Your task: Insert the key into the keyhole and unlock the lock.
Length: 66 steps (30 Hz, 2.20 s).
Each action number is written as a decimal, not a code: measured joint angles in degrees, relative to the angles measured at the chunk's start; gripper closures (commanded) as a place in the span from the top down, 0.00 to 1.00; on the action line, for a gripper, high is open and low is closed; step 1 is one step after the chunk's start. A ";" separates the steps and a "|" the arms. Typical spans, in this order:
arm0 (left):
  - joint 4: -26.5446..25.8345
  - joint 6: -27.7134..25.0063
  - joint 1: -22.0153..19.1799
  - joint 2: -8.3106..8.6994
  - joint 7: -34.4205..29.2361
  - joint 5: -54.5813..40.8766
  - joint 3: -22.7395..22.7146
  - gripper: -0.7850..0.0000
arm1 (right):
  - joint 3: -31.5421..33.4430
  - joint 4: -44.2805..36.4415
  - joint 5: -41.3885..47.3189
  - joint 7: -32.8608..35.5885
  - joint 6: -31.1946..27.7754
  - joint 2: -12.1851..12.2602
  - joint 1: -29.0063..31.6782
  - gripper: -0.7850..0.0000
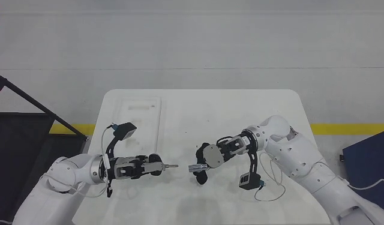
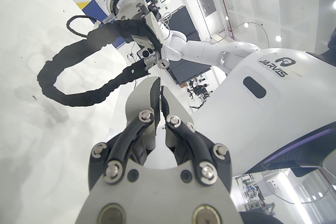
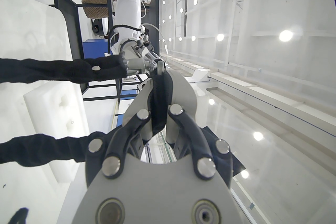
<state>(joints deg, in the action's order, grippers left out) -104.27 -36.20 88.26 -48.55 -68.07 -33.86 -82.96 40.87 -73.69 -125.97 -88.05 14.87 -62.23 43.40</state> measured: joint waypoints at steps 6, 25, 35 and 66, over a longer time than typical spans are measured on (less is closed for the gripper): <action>-0.57 0.66 -0.69 -0.07 -0.67 -0.74 0.99 0.00 | -0.59 -0.78 0.46 0.05 -0.49 0.41 -0.54 0.00; -0.21 0.24 -1.52 -0.45 -0.25 -1.79 3.99 0.00 | -1.11 0.01 1.42 0.05 -1.27 0.55 -1.25 0.00; -1.19 1.52 1.16 -0.73 2.31 -4.52 3.83 0.00 | -1.11 0.01 1.42 0.05 -1.27 0.55 -1.25 0.00; -8.78 13.90 7.41 -0.58 8.70 2.34 -0.62 0.00 | -1.11 0.01 1.42 0.05 -1.27 0.55 -1.25 0.00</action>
<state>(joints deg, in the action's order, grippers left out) -113.05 -22.30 95.67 -49.12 -59.38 -31.51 -83.58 39.76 -73.69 -124.55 -88.00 13.60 -61.68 42.16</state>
